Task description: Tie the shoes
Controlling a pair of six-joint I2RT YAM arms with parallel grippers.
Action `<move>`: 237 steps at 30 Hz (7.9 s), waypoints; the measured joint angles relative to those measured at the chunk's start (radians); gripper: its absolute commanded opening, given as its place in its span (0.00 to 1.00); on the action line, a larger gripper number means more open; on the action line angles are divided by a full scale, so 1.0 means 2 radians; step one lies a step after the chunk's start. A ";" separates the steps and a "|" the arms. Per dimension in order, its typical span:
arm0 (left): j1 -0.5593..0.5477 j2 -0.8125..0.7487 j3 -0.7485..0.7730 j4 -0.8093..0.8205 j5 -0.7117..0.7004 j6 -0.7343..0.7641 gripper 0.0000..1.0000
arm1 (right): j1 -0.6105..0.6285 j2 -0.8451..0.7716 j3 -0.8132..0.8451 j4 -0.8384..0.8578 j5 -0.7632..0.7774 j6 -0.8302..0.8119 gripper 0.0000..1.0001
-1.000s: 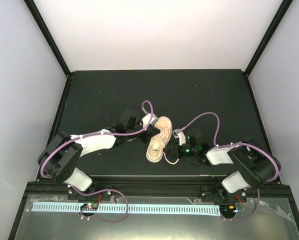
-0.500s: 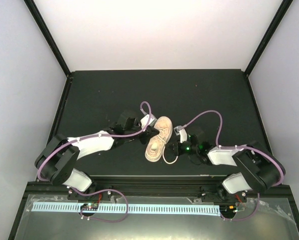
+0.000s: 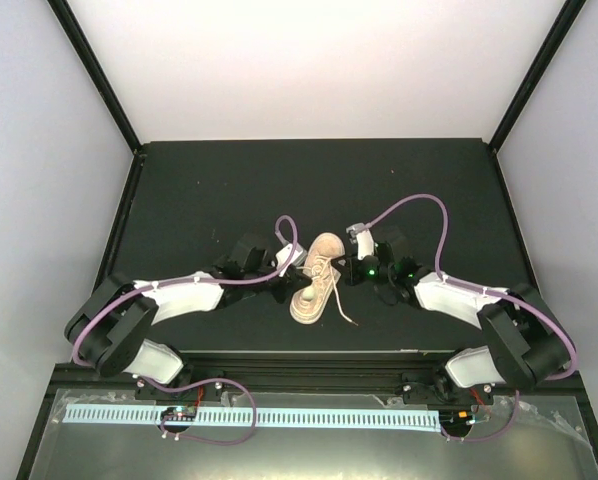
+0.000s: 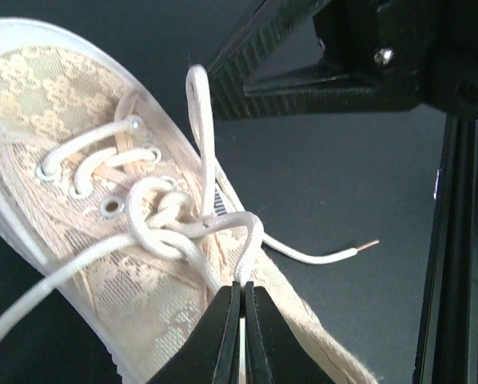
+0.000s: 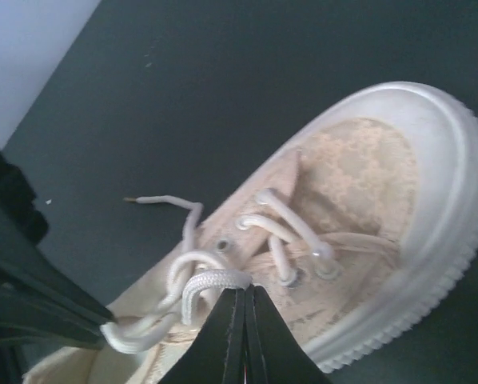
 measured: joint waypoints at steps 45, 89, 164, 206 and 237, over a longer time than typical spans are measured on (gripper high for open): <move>0.000 0.079 0.127 -0.146 -0.039 -0.059 0.13 | 0.014 0.026 -0.019 0.027 -0.087 -0.019 0.01; 0.000 0.042 0.100 -0.114 -0.055 -0.058 0.01 | 0.042 0.082 0.031 0.011 -0.061 -0.014 0.02; 0.043 0.160 0.222 -0.232 -0.043 -0.027 0.27 | 0.054 0.108 0.049 0.001 -0.038 0.013 0.02; 0.053 0.134 0.175 -0.189 0.088 -0.065 0.26 | 0.054 0.108 0.049 0.000 -0.037 0.013 0.02; 0.053 0.149 0.165 -0.184 0.110 -0.074 0.03 | 0.054 0.108 0.049 -0.006 -0.026 0.017 0.02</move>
